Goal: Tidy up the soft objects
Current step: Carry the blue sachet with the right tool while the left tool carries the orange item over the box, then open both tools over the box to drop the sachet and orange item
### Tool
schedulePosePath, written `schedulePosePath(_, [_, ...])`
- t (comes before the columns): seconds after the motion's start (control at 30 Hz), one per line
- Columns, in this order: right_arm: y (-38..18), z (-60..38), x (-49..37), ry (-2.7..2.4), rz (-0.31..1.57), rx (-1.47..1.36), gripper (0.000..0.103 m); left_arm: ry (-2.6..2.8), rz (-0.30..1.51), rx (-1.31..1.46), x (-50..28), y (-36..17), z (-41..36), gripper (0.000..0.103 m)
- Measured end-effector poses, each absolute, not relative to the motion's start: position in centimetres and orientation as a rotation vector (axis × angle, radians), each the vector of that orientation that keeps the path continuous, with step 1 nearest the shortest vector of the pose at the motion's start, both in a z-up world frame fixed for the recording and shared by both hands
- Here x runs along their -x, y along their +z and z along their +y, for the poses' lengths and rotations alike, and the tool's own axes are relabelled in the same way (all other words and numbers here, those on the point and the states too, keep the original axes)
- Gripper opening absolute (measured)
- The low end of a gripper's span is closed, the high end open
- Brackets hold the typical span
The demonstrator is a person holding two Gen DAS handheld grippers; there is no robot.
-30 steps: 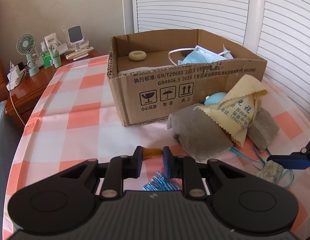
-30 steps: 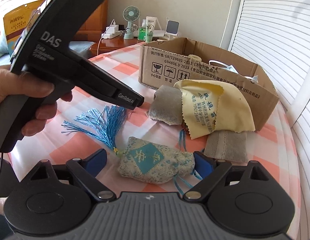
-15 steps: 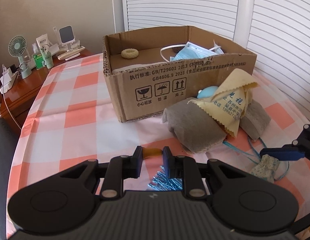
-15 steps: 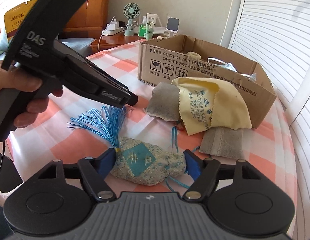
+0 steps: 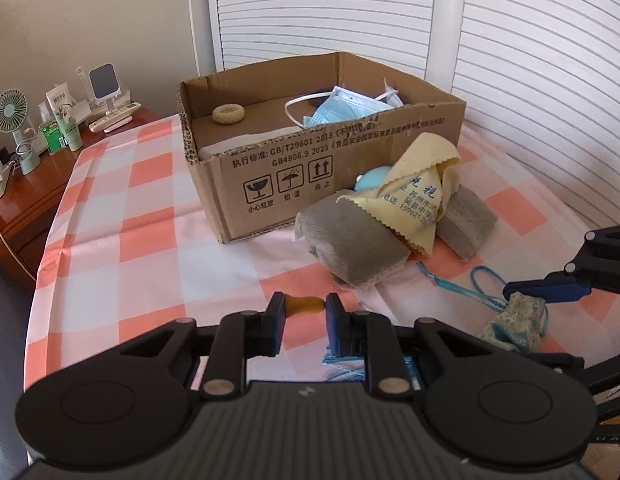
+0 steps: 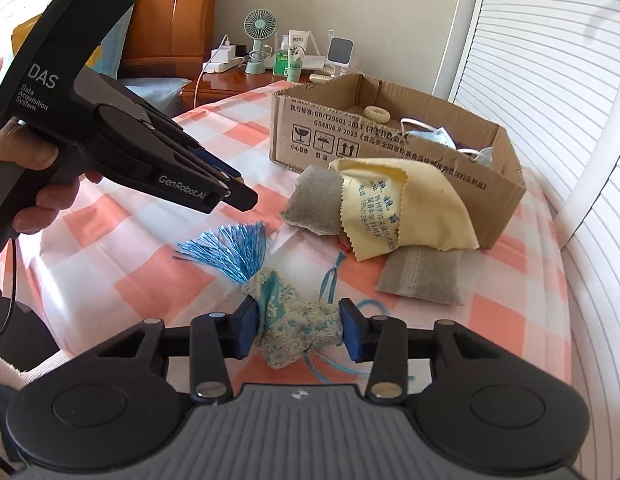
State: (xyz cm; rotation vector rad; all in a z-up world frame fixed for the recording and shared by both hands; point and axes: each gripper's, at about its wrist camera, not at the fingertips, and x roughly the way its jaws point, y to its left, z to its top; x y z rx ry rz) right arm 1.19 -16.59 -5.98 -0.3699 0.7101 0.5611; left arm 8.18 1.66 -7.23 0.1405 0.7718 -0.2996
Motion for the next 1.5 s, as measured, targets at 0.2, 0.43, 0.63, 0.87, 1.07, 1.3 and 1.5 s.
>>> schedulePosePath(0.2, [-3.6,-17.6,-0.7,0.566,0.683,0.384,0.048,-0.347,0.775,-0.150,-7.3,-5.4,1.9,0.020])
schedulePosePath(0.43, [-0.2,-19.3,-2.3,0.553,0.663,0.355,0.048,-0.404,0.764,-0.185,-7.6,-2.4,1.7,0.020])
schedulePosePath(0.63, [2.6,-20.1,-4.4,0.536,0.625,0.353,0.048,-0.428,0.716,-0.202,-9.5,0.6,1.0,0.020])
schedulePosePath(0.87, [5.3,-21.0,-7.8,0.515,0.588,0.328,0.048,-0.417,0.682,-0.196,-15.3,2.9,0.0,0.020])
schedulePosePath(1.07, [6.8,-21.3,-10.5,0.496,0.574,0.314,0.048,-0.378,0.682,-0.205,-22.0,3.2,-0.8,0.020])
schedulePosePath(1.3, [7.6,-21.6,-12.4,0.481,0.560,0.293,0.048,-0.264,0.719,-0.154,-27.9,1.1,-0.3,0.085])
schedulePosePath(1.5, [7.4,-21.5,-14.3,0.471,0.567,0.277,0.048,-0.219,0.677,-0.115,-25.5,1.2,1.4,0.094])
